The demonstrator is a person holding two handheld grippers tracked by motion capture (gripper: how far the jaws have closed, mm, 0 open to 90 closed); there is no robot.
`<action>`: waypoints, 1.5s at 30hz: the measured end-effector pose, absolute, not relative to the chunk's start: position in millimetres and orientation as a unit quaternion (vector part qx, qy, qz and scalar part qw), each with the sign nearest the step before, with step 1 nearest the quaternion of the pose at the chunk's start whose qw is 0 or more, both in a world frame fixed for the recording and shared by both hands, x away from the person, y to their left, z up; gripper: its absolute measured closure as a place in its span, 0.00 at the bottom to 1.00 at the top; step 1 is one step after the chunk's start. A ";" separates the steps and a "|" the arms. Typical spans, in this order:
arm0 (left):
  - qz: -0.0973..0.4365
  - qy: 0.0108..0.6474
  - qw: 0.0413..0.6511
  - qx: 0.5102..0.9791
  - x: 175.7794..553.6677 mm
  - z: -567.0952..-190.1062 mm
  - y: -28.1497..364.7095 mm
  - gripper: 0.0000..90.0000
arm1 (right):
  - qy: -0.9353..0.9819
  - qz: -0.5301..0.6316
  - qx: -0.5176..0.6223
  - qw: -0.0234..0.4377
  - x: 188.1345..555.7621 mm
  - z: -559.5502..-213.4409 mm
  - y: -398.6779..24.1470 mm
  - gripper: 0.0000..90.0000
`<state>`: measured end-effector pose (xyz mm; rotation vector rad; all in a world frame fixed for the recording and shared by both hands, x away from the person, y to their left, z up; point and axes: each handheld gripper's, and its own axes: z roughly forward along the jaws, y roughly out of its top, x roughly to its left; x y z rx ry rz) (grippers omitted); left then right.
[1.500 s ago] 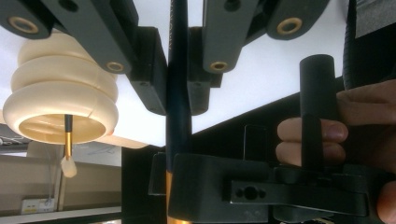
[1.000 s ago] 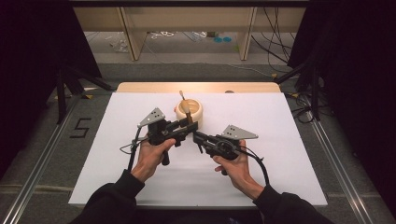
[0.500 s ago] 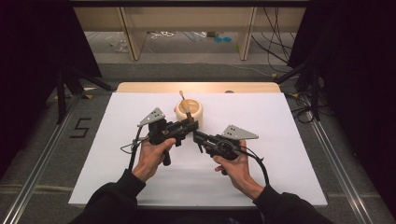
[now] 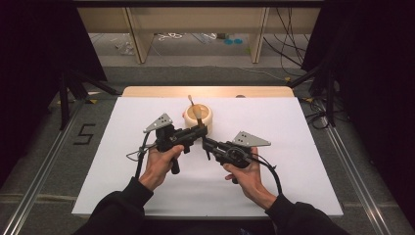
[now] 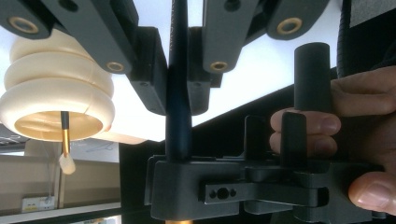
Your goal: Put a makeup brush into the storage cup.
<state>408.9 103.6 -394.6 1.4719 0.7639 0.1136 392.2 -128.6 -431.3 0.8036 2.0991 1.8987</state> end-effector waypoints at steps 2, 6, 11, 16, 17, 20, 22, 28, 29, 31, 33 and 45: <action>0.050 0.339 0.674 0.654 408.7 -394.7 103.7 0.85 | 0.711 0.641 0.272 0.098 392.1 -431.5 -128.6 0.88; 0.052 0.339 0.674 0.654 407.7 -394.4 103.3 0.86 | 0.710 0.642 0.274 0.095 391.7 -431.3 -128.2 0.88; 0.048 0.339 0.675 0.654 407.7 -394.1 103.5 0.86 | 0.713 0.638 0.275 0.097 392.1 -430.5 -129.0 0.81; 0.058 0.339 0.671 0.656 407.4 -393.1 105.2 0.86 | 0.713 0.631 0.291 0.094 394.2 -429.4 -129.3 0.62; 0.059 0.339 0.672 0.656 407.8 -393.0 106.0 0.86 | 0.714 0.631 0.291 0.092 392.7 -427.8 -129.8 0.58; 0.060 0.339 0.673 0.655 408.7 -392.2 108.3 0.86 | 0.718 0.625 0.288 0.104 392.2 -424.9 -131.6 0.49; 0.065 0.342 0.670 0.655 409.1 -391.8 109.8 0.86 | 0.718 0.623 0.293 0.105 391.1 -423.4 -133.4 0.45; 0.081 0.342 0.663 0.661 411.0 -391.1 112.7 0.86 | 0.728 0.610 0.288 0.123 388.2 -419.5 -139.1 0.40; 0.085 0.343 0.661 0.662 411.2 -390.7 113.1 0.86 | 0.734 0.601 0.290 0.128 387.0 -418.5 -141.1 0.38; 0.094 0.340 0.657 0.666 411.9 -389.7 114.0 0.86 | 0.737 0.595 0.291 0.138 385.4 -417.3 -144.9 0.37; 0.099 0.339 0.655 0.668 412.7 -388.6 114.9 0.86 | 0.735 0.593 0.293 0.146 384.5 -417.1 -148.7 0.35; 0.133 0.343 0.642 0.672 420.5 -387.0 121.8 0.86 | 0.748 0.555 0.318 0.175 379.4 -417.9 -175.3 0.28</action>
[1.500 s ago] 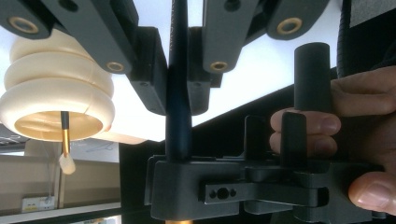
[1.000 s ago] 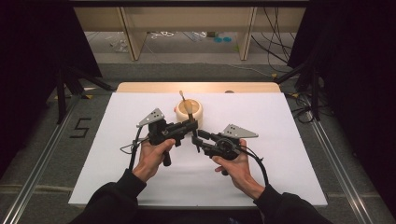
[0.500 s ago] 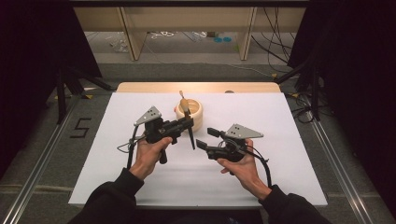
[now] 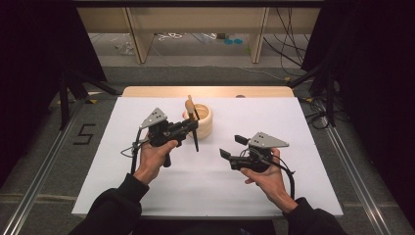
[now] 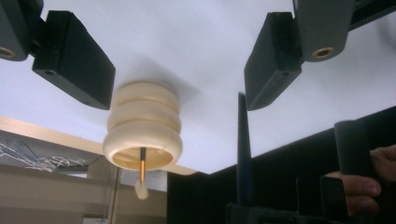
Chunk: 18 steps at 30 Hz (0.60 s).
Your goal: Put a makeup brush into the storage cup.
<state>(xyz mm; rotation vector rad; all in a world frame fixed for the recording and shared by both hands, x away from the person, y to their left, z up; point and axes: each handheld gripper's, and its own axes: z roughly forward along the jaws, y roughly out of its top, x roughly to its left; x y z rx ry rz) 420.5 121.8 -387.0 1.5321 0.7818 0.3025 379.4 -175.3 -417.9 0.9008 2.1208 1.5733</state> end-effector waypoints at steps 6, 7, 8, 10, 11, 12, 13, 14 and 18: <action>0.150 0.346 0.635 0.675 425.5 -386.3 124.9 0.86 | 0.760 0.531 0.324 0.190 373.6 -419.6 -183.2 0.25; 0.152 0.346 0.633 0.675 426.5 -385.9 125.6 0.86 | 0.758 0.533 0.323 0.193 373.1 -420.2 -183.3 0.25; 0.153 0.347 0.634 0.674 427.4 -385.5 126.0 0.86 | 0.759 0.530 0.325 0.192 371.9 -419.9 -183.9 0.25; 0.155 0.350 0.634 0.672 429.3 -384.7 126.7 0.86 | 0.761 0.526 0.321 0.203 371.2 -419.7 -186.1 0.25; 0.157 0.349 0.633 0.673 430.5 -384.1 127.2 0.86 | 0.762 0.525 0.320 0.201 370.7 -419.8 -186.9 0.25; 0.158 0.354 0.632 0.671 431.1 -383.5 127.3 0.86 | 0.765 0.520 0.321 0.204 369.6 -421.0 -187.6 0.25; 0.160 0.352 0.632 0.671 432.6 -382.8 127.8 0.86 | 0.765 0.520 0.321 0.204 369.6 -421.0 -187.6 0.25; 0.161 0.353 0.632 0.671 433.5 -382.0 127.9 0.86 | 0.768 0.515 0.323 0.201 368.8 -421.6 -188.0 0.24; 0.167 0.355 0.632 0.668 438.4 -378.2 128.0 0.86 | 0.770 0.509 0.329 0.199 368.0 -426.3 -189.5 0.21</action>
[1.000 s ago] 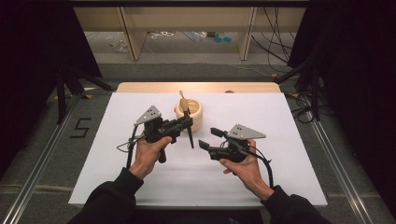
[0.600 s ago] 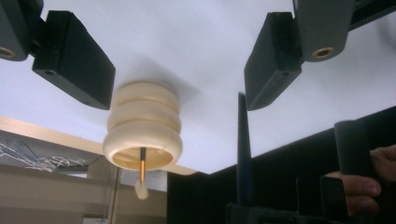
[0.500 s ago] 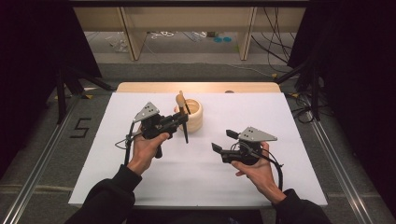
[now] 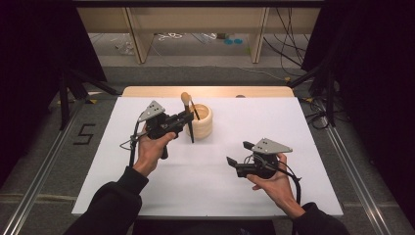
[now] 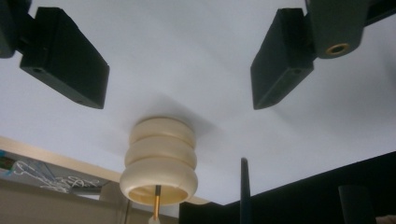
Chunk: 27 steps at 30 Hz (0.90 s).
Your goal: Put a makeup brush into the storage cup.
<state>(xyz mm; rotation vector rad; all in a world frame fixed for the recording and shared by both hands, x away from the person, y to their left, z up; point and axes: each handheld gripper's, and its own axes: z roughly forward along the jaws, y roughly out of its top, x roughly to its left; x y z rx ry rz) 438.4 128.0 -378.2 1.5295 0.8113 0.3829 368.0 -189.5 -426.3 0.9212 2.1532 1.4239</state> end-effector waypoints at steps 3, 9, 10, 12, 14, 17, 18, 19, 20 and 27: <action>0.171 0.357 0.632 0.667 442.1 -376.7 127.9 0.86 | 0.776 0.500 0.335 0.191 366.3 -426.7 -192.9 0.20; 0.178 0.361 0.631 0.664 449.9 -372.3 128.2 0.86 | 0.773 0.500 0.341 0.192 361.4 -427.9 -198.7 0.19; 0.180 0.360 0.632 0.663 451.4 -371.1 128.1 0.86 | 0.772 0.503 0.340 0.190 361.0 -428.8 -199.1 0.19; 0.181 0.362 0.632 0.661 453.9 -368.9 128.3 0.86 | 0.776 0.497 0.344 0.184 358.6 -428.8 -200.7 0.19; 0.186 0.362 0.631 0.660 456.5 -366.5 128.2 0.86 | 0.774 0.499 0.342 0.188 357.6 -429.5 -201.2 0.19; 0.190 0.365 0.632 0.657 461.5 -363.3 127.1 0.86 | 0.777 0.495 0.340 0.186 355.9 -429.8 -202.2 0.19; 0.189 0.367 0.633 0.655 463.3 -362.4 126.7 0.86 | 0.778 0.494 0.342 0.184 355.1 -429.9 -202.4 0.19; 0.190 0.367 0.633 0.655 465.2 -361.7 126.2 0.86 | 0.778 0.494 0.342 0.186 354.7 -430.5 -202.4 0.19; 0.193 0.368 0.632 0.655 466.9 -361.1 125.4 0.86 | 0.779 0.492 0.341 0.187 354.4 -431.0 -202.8 0.19; 0.204 0.372 0.633 0.647 481.5 -357.8 121.4 0.86 | 0.780 0.491 0.342 0.182 352.0 -433.5 -203.8 0.19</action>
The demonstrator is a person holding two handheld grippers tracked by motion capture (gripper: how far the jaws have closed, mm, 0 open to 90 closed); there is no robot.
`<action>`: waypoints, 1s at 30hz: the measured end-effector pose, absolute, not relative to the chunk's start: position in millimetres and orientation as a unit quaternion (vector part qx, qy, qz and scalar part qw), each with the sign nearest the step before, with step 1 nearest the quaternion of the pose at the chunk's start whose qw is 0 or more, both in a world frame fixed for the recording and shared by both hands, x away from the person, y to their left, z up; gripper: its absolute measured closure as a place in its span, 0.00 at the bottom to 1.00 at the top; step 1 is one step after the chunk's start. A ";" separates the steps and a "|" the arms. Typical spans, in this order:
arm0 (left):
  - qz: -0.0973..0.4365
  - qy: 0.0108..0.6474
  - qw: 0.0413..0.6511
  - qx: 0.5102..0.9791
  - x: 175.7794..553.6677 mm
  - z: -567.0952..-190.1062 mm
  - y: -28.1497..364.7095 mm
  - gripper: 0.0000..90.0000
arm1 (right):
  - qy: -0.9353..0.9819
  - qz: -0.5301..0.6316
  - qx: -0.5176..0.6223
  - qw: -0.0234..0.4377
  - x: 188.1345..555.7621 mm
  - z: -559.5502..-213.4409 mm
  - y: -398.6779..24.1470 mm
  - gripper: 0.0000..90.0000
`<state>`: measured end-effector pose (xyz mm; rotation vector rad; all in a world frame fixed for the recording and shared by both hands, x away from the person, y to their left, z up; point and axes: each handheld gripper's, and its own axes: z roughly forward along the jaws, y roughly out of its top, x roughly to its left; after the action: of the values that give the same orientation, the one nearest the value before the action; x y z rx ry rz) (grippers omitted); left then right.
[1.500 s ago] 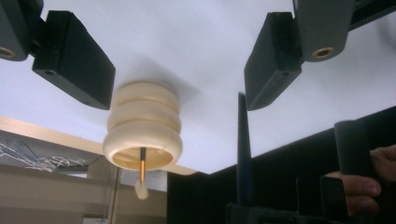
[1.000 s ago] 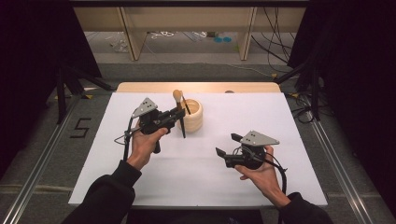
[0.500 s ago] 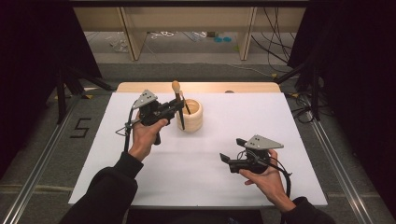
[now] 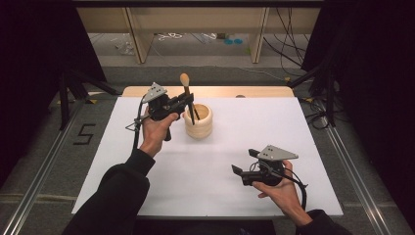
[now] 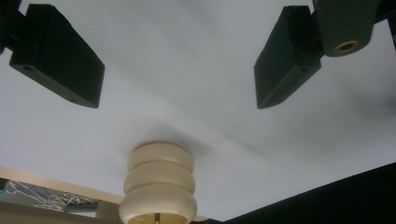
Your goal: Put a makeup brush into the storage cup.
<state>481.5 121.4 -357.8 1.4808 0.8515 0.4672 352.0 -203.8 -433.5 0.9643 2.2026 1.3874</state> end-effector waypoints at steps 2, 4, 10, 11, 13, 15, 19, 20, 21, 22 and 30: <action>0.210 0.373 0.629 0.649 485.0 -357.3 118.3 0.86 | 0.782 0.490 0.342 0.179 351.7 -433.7 -203.9 0.19; 0.211 0.376 0.628 0.648 489.3 -356.7 115.7 0.86 | 0.784 0.490 0.339 0.176 351.9 -434.1 -203.8 0.19; 0.219 0.378 0.628 0.644 501.7 -355.3 108.5 0.86 | 0.785 0.488 0.341 0.173 352.3 -435.0 -203.4 0.19; 0.223 0.378 0.625 0.645 503.4 -355.3 107.5 0.86 | 0.786 0.488 0.336 0.177 353.2 -435.6 -203.7 0.19; 0.225 0.379 0.624 0.645 507.1 -356.1 105.9 0.86 | 0.787 0.487 0.336 0.175 352.9 -435.6 -203.5 0.19; 0.228 0.382 0.622 0.644 510.4 -357.6 104.6 0.86 | 0.788 0.487 0.335 0.174 352.8 -435.8 -203.3 0.20; 0.231 0.388 0.619 0.643 515.6 -362.3 104.1 0.86 | 0.789 0.488 0.332 0.174 353.0 -436.1 -203.3 0.20; 0.232 0.390 0.618 0.642 516.8 -363.5 104.2 0.86 | 0.788 0.489 0.332 0.174 353.1 -436.4 -202.9 0.20; 0.231 0.393 0.618 0.640 518.1 -364.5 104.1 0.86 | 0.784 0.496 0.331 0.172 354.0 -437.6 -201.9 0.20; 0.233 0.393 0.618 0.640 519.3 -365.4 104.4 0.86 | 0.785 0.495 0.330 0.173 354.1 -437.8 -201.9 0.20; 0.232 0.402 0.612 0.640 524.8 -376.5 105.1 0.86 | 0.785 0.497 0.329 0.168 354.4 -438.2 -201.1 0.21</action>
<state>524.8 105.1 -376.5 1.4774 0.9263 0.5358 354.4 -201.1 -438.2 0.9347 2.2341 1.4128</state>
